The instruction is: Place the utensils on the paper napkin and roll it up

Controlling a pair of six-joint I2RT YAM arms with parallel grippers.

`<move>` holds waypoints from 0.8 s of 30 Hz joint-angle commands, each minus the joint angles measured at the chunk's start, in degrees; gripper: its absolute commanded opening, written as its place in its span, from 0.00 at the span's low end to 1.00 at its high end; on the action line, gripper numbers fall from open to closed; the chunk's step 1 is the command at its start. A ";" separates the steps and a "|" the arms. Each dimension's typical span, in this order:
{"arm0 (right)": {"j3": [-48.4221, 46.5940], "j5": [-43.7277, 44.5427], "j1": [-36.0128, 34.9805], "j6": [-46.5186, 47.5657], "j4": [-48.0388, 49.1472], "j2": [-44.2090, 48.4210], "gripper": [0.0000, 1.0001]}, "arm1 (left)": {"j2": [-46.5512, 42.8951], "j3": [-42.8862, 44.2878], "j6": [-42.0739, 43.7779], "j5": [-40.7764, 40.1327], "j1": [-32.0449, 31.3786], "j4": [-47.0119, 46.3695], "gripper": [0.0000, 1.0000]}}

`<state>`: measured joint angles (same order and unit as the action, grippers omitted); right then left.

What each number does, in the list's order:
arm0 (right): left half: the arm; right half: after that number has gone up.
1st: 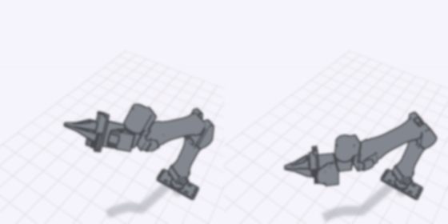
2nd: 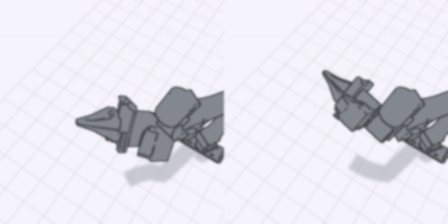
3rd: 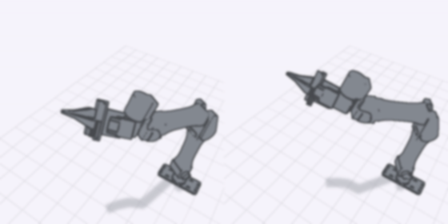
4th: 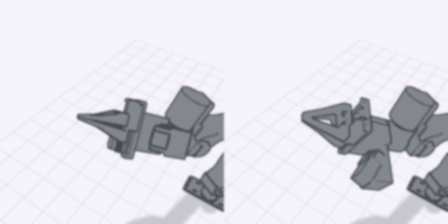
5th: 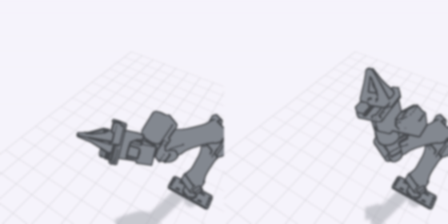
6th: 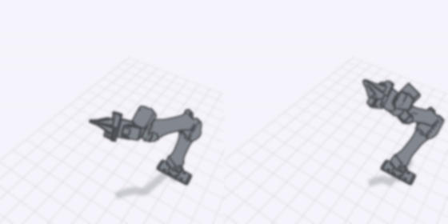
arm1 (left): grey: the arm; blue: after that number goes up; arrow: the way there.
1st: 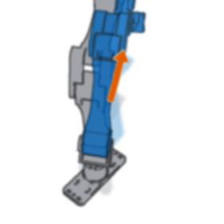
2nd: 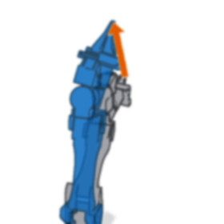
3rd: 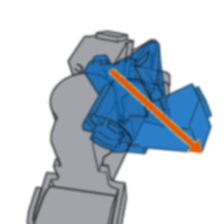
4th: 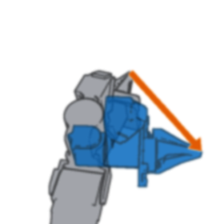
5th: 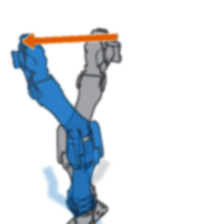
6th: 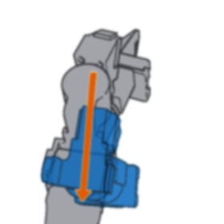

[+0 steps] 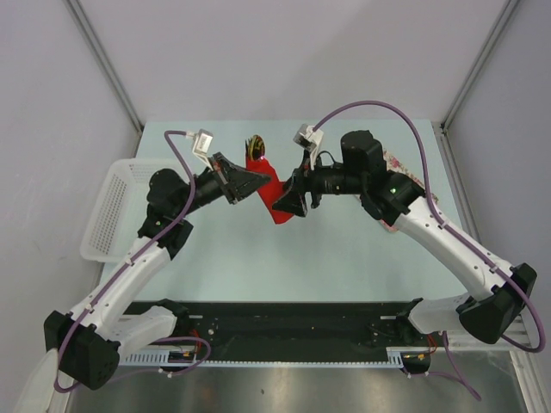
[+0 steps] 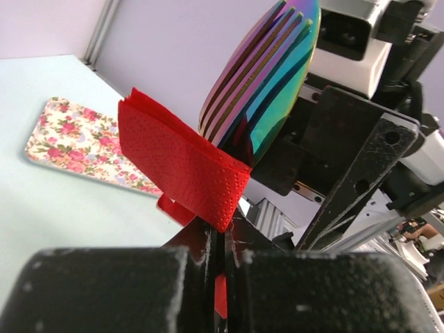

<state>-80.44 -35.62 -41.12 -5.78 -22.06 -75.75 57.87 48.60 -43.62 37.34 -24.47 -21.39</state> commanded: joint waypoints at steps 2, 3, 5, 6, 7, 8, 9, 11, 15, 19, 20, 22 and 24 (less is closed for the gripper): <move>1.08 -5.78 -0.19 -2.30 5.18 -0.81 0.67 | -0.91 0.89 -4.36 3.52 0.21 -9.54 0.00; 1.17 -5.95 -0.27 -2.30 5.28 -1.07 0.66 | -1.00 0.71 -4.72 3.79 0.21 -10.25 0.00; 1.34 -6.48 -0.18 -2.83 5.72 -1.07 0.65 | -1.18 0.44 -5.25 4.58 0.21 -11.56 0.00; 1.43 -6.57 -0.18 -2.92 5.89 -1.16 0.64 | -1.26 0.36 -5.43 4.84 0.21 -11.83 0.00; 1.60 -6.75 -0.18 -3.01 6.41 -1.16 0.63 | -1.26 0.18 -5.78 5.11 0.21 -12.18 0.00; 1.61 -7.53 -0.18 -3.62 6.59 -1.16 0.62 | -1.35 0.09 -6.30 5.72 0.21 -13.14 0.00; 1.61 -7.89 -0.18 -3.88 6.86 -1.16 0.61 | -1.27 0.01 -6.57 5.90 0.21 -13.59 0.00; 2.04 -9.37 -0.19 -5.20 8.35 -1.16 0.55 | -1.18 -0.17 -7.53 6.60 0.21 -14.99 0.00; 2.49 -11.93 -0.27 -7.40 11.07 -1.16 0.41 | -1.35 -0.43 -8.06 7.22 0.12 -15.61 0.00; 3.01 -14.47 -0.80 -10.21 13.36 -1.07 0.35 | -1.44 -0.52 -8.15 6.78 0.12 -15.61 0.00; 3.01 -14.57 -1.06 -10.65 13.62 -1.16 0.34 | -1.35 -0.52 -8.24 6.69 0.21 -15.70 0.00; 3.01 -15.27 -1.68 -12.14 14.76 -1.16 0.34 | -1.09 -0.35 -8.41 6.17 0.21 -15.62 0.00; 3.01 -15.53 -2.29 -13.11 15.73 -1.33 0.28 | -1.00 -0.17 -8.42 5.99 0.21 -15.53 0.00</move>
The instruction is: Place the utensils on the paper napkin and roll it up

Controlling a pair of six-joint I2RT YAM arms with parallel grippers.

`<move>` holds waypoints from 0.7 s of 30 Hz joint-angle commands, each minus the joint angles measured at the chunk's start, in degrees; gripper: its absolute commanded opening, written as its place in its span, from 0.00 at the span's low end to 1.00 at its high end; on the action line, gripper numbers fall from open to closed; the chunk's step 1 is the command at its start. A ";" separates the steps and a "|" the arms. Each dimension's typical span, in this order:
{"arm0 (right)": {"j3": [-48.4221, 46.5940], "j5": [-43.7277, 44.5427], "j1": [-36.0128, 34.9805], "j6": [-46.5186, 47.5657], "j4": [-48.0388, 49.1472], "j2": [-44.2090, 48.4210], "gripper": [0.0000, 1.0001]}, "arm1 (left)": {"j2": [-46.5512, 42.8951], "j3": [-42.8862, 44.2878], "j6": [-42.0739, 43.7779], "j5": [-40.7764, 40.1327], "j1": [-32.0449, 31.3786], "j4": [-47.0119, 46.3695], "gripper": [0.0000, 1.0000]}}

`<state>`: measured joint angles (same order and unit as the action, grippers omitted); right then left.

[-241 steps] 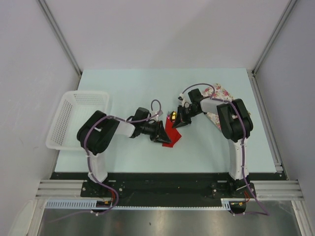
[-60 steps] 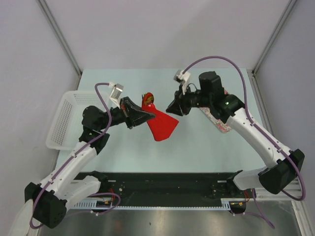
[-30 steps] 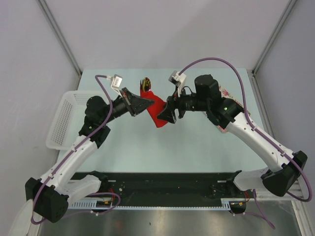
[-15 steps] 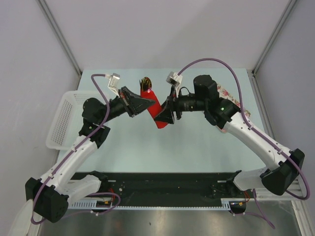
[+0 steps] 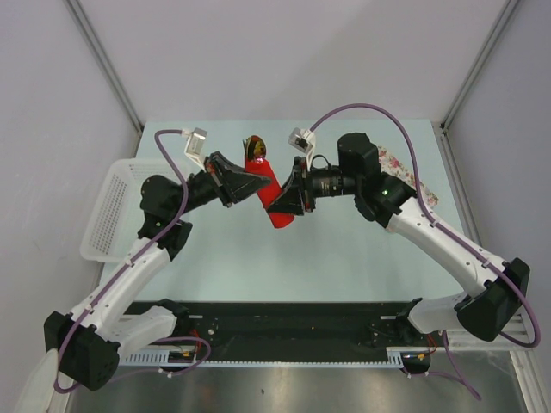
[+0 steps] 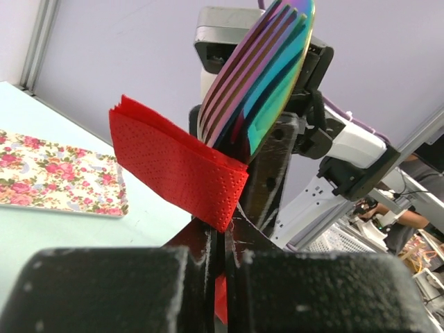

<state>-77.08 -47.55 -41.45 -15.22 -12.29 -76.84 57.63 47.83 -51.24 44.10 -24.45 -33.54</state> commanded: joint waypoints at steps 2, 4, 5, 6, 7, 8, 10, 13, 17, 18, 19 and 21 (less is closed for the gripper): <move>-0.35 -3.69 -2.40 -4.11 6.49 -0.42 0.20 | -0.76 0.68 -0.79 -0.94 0.19 -3.11 0.00; -0.70 -3.08 -2.32 -4.46 6.76 -0.59 0.00 | -0.76 0.68 -0.61 -0.86 0.19 -2.50 0.00; -0.70 -2.90 -2.14 -4.73 6.84 -0.59 0.00 | -0.93 0.68 -0.52 -0.85 0.19 -2.06 0.00; -0.79 -2.64 -1.97 -5.08 7.28 -0.51 0.00 | -1.11 0.77 -0.35 -0.85 0.19 -0.66 0.00; -0.71 -1.59 -1.71 -6.38 7.55 -0.51 0.00 | -1.46 0.86 0.26 -0.59 0.28 0.39 0.13; -0.53 -1.15 -0.75 -7.35 8.33 -0.33 0.00 | -1.90 0.86 0.70 -0.50 0.63 1.62 0.23; -0.18 -0.01 0.31 -10.42 11.23 -0.15 0.00 | -3.21 0.77 2.28 -0.68 1.94 7.77 0.51; 0.17 0.79 1.72 -12.98 14.66 0.02 0.00 | -4.97 -0.28 3.87 -0.33 5.09 13.84 0.64; 1.57 1.49 2.16 -17.28 18.61 0.37 0.00 | -3.41 3.65 3.43 2.74 8.97 17.36 0.72; 2.02 1.84 2.34 -17.99 19.41 0.29 0.00 | -3.14 4.71 3.43 2.49 9.24 19.54 0.73; 2.45 2.02 2.34 -18.96 20.28 0.46 0.00 | -3.05 5.59 3.61 2.66 9.33 20.17 0.74; 3.16 2.63 2.25 -20.71 22.13 0.02 0.00 | -2.52 6.22 2.82 5.54 9.24 17.57 0.79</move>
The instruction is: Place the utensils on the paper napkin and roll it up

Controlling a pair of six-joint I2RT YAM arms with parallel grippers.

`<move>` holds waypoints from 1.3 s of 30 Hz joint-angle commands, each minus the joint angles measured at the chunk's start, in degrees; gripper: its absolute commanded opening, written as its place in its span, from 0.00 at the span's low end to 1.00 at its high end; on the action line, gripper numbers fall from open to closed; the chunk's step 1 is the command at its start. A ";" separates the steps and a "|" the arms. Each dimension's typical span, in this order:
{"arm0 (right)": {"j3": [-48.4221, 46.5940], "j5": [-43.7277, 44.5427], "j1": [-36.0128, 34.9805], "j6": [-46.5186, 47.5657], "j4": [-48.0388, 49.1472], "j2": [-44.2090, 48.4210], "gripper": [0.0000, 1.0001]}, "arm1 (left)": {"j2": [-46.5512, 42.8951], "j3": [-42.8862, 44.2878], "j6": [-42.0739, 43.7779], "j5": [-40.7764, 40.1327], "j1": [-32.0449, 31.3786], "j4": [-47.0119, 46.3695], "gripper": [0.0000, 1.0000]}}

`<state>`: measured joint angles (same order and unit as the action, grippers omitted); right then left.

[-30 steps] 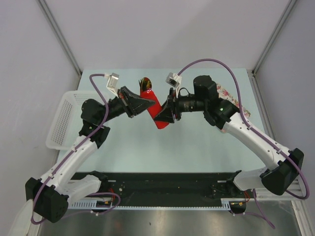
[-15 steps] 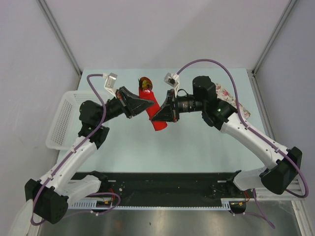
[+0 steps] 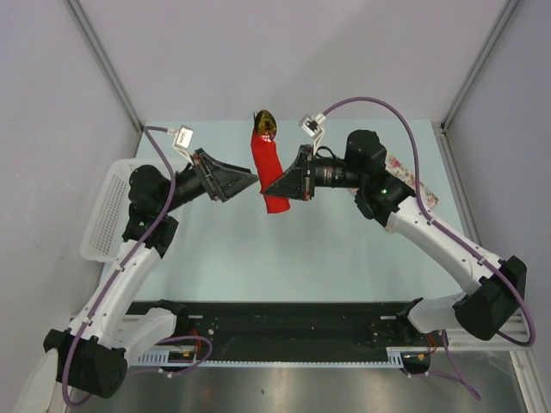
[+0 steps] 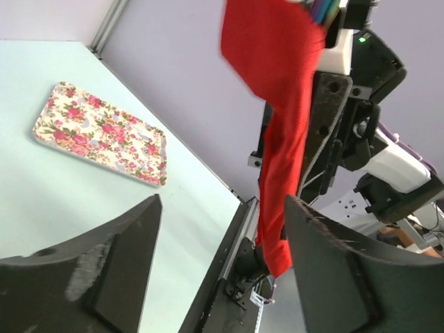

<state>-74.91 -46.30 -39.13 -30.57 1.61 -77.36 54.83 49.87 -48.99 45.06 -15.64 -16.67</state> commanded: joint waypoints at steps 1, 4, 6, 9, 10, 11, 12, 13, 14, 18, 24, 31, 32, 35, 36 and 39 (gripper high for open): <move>1.00 1.65 -0.06 -5.73 8.50 0.37 0.00 | 0.28 3.84 -1.87 5.47 0.35 -1.24 0.82; 1.35 2.53 -0.50 -6.17 9.73 -0.16 0.00 | 0.28 1.03 -7.86 7.76 0.35 -10.47 0.84; 1.79 2.88 -0.50 -6.52 10.87 -0.42 0.00 | 0.37 -0.38 -10.14 7.16 0.08 -13.82 0.83; 1.79 3.06 -1.03 -6.96 11.66 -0.60 0.00 | 0.89 0.31 -9.03 5.66 -0.88 -11.39 0.82; 1.79 2.97 -1.12 -7.05 11.66 -0.68 0.00 | 1.42 0.75 -8.58 4.35 -1.32 -10.07 0.81; 1.79 2.97 -1.21 -7.14 12.01 -0.77 0.00 | 1.60 1.02 -8.58 3.73 -1.59 -9.53 0.81; 1.79 3.06 -1.29 -7.05 12.19 -0.86 0.00 | 1.86 1.11 -9.19 3.29 -1.94 -9.70 0.78; 1.96 3.15 -1.29 -6.96 12.28 -0.95 0.00 | 2.47 1.02 -9.71 2.59 -2.64 -10.22 0.77; 2.05 3.24 -1.38 -7.05 12.37 -1.03 0.00 | 2.74 0.67 -10.33 2.32 -3.08 -11.36 0.75; 2.40 3.50 -1.47 -7.05 12.72 -1.04 0.00 | 4.23 -0.12 -13.75 1.70 -5.01 -14.79 0.63; 3.02 4.03 -1.38 -6.08 12.19 -0.86 0.00 | 5.38 -2.58 -20.27 0.65 -5.45 -21.39 0.37; 3.28 4.12 -1.47 -5.47 11.75 -0.77 0.00 | 5.11 -2.76 -18.60 1.08 -5.81 -19.81 0.03; 3.20 4.20 -1.38 -5.38 11.49 -0.77 0.00 | 5.03 -2.67 -18.25 1.26 -5.72 -18.85 0.00; 2.76 4.38 -1.47 -3.89 9.65 -0.60 0.03 | 4.06 -2.67 -14.65 2.49 -4.84 -16.30 0.00; 2.76 4.55 -1.47 -3.54 9.21 -0.60 0.07 | 3.80 -2.84 -13.77 3.01 -4.06 -15.77 0.00; 2.23 4.82 -1.12 -2.22 6.49 -0.25 0.40 | 2.65 -2.67 -9.64 6.17 -1.52 -11.38 0.00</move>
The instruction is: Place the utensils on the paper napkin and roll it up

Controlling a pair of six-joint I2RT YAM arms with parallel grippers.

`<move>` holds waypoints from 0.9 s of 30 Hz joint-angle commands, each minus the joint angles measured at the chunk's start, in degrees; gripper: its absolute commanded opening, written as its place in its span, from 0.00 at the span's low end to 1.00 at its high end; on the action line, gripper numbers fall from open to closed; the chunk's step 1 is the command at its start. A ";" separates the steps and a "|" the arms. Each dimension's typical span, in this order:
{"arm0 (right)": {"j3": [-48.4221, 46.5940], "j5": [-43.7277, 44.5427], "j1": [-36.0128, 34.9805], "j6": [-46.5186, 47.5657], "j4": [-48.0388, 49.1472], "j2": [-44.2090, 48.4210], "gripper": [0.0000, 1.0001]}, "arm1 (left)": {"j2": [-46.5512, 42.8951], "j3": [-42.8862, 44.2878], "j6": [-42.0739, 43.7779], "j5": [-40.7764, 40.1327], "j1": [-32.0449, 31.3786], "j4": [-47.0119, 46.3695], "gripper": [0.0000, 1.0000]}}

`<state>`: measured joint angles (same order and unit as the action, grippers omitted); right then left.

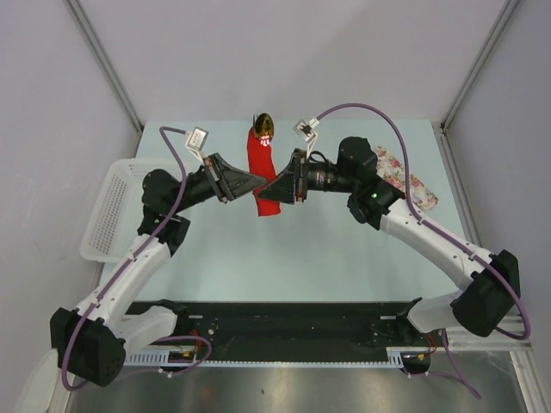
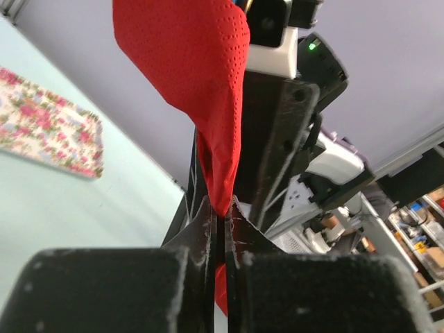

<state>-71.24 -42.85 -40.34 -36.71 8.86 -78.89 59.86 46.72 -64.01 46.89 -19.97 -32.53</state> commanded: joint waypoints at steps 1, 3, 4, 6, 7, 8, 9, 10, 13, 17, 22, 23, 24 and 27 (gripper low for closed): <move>-1.88 1.54 0.26 4.88 -2.43 1.37 0.56 | -2.90 0.74 6.52 6.00 3.70 7.46 0.00; -2.49 1.98 0.70 6.12 -5.50 1.46 0.71 | -3.69 1.00 11.26 7.85 6.85 11.33 0.00; -3.02 2.07 0.79 7.17 -6.39 1.55 0.85 | -4.39 1.70 13.19 9.86 8.00 15.79 0.00; -3.20 2.33 1.49 8.23 -7.80 1.64 0.95 | -4.83 3.19 20.48 11.55 11.25 22.30 0.00; -3.64 2.68 1.75 9.36 -8.59 1.64 1.00 | -5.27 3.99 24.85 13.90 12.57 27.39 0.00; -3.81 2.60 2.28 10.07 -11.12 1.55 1.00 | -5.36 4.60 27.77 15.06 15.28 30.48 0.00; -4.08 2.51 2.72 10.77 -13.50 1.46 1.00 | -5.01 6.61 31.71 16.29 16.87 40.61 0.00; -4.43 2.25 3.15 11.39 -14.48 1.29 1.00 | -4.40 7.94 41.15 17.34 18.98 46.80 0.00; -4.78 1.28 4.56 14.29 -18.08 1.28 1.00 | 0.42 13.73 65.72 24.72 30.40 70.44 0.00; -3.82 1.28 5.44 17.02 -20.37 1.46 1.00 | 13.68 25.25 102.97 22.80 43.30 107.97 0.00; -2.85 0.23 5.62 17.11 -20.64 0.76 1.00 | 26.00 29.39 116.27 16.22 54.67 116.56 0.00; -2.59 0.22 5.71 17.11 -20.64 0.67 1.00 | 27.14 29.74 117.00 14.82 56.42 116.56 0.00; -2.24 0.22 5.62 17.11 -20.55 0.67 1.00 | 28.29 30.27 117.35 13.41 57.40 116.38 0.00; -2.23 0.31 5.80 17.46 -20.99 -0.03 1.00 | 33.21 32.02 115.87 12.35 60.92 113.93 0.00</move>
<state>-73.23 -41.52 -34.74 -20.78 -12.08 -78.87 90.74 73.71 42.04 60.07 37.69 70.96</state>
